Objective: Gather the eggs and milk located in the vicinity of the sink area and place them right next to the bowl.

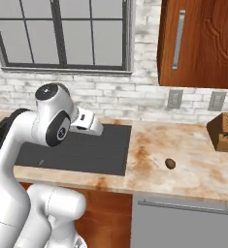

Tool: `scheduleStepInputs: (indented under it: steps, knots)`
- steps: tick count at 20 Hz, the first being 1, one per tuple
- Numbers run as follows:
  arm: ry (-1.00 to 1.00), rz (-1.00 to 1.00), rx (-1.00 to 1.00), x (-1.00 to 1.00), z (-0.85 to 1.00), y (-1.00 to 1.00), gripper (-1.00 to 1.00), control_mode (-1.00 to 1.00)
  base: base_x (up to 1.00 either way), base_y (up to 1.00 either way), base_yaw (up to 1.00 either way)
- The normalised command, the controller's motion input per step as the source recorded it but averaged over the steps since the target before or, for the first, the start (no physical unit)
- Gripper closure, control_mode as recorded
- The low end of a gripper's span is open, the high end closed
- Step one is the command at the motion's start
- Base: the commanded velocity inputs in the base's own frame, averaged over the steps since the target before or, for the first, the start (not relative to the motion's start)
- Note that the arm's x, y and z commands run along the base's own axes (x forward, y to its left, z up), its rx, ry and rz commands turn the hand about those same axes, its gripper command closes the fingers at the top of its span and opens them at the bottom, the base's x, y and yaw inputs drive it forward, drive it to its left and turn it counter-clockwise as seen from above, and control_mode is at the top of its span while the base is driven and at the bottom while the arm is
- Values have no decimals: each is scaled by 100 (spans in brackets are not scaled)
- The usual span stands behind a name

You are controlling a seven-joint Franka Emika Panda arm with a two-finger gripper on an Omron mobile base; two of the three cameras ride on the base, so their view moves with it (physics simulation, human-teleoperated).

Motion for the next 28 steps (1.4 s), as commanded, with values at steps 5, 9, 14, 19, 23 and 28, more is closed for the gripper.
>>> scheduleStepInputs:
  steps: [5,9,14,19,23,28]
  knots:
    - [0,0,0,0,0,0,-100,100,-3,-63,7]
    - [0,0,0,0,0,0,-100,100,-2,-64,7]
    - [0,0,0,0,0,0,-100,100,0,-62,7]
    - [0,0,0,0,0,0,-100,100,0,-54,8]
    - [0,0,0,0,0,0,-100,100,0,-40,11]
    - [0,0,0,0,0,0,-100,100,0,-36,13]
